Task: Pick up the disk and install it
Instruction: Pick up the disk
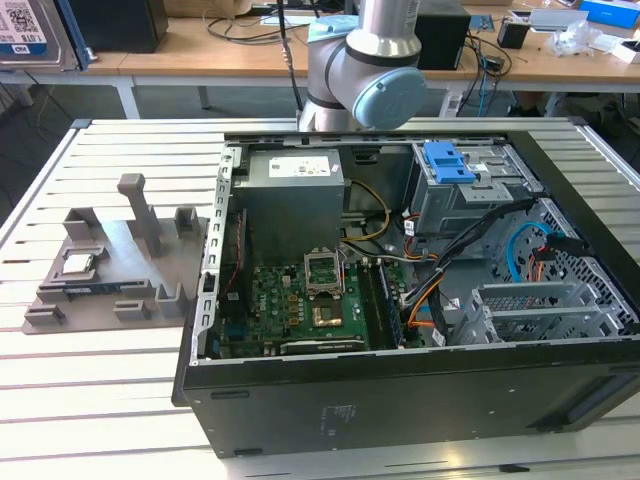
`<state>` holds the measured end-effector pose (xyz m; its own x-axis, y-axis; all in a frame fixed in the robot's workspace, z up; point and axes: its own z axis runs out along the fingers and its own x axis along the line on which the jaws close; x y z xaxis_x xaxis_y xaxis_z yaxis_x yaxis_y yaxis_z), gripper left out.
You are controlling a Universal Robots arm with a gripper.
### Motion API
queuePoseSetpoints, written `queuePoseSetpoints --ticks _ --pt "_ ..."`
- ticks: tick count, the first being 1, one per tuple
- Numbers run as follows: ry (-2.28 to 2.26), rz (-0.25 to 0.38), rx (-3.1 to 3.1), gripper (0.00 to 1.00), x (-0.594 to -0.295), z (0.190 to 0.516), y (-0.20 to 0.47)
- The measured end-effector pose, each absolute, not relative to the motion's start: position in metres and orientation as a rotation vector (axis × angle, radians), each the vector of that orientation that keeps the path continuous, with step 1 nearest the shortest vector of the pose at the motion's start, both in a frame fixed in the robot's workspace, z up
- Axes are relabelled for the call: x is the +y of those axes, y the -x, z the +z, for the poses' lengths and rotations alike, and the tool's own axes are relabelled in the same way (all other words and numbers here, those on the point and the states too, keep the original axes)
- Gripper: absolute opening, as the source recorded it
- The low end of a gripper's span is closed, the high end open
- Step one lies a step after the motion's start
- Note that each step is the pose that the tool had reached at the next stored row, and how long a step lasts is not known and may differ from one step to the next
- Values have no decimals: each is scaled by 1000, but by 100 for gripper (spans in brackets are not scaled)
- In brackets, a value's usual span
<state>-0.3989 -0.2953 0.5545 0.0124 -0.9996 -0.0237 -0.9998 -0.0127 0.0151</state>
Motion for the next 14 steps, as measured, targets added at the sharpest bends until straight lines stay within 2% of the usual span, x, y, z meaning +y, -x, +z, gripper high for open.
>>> queuePoseSetpoints --ticks 14 --pt "2231 43 2203 37 -295 586 399"
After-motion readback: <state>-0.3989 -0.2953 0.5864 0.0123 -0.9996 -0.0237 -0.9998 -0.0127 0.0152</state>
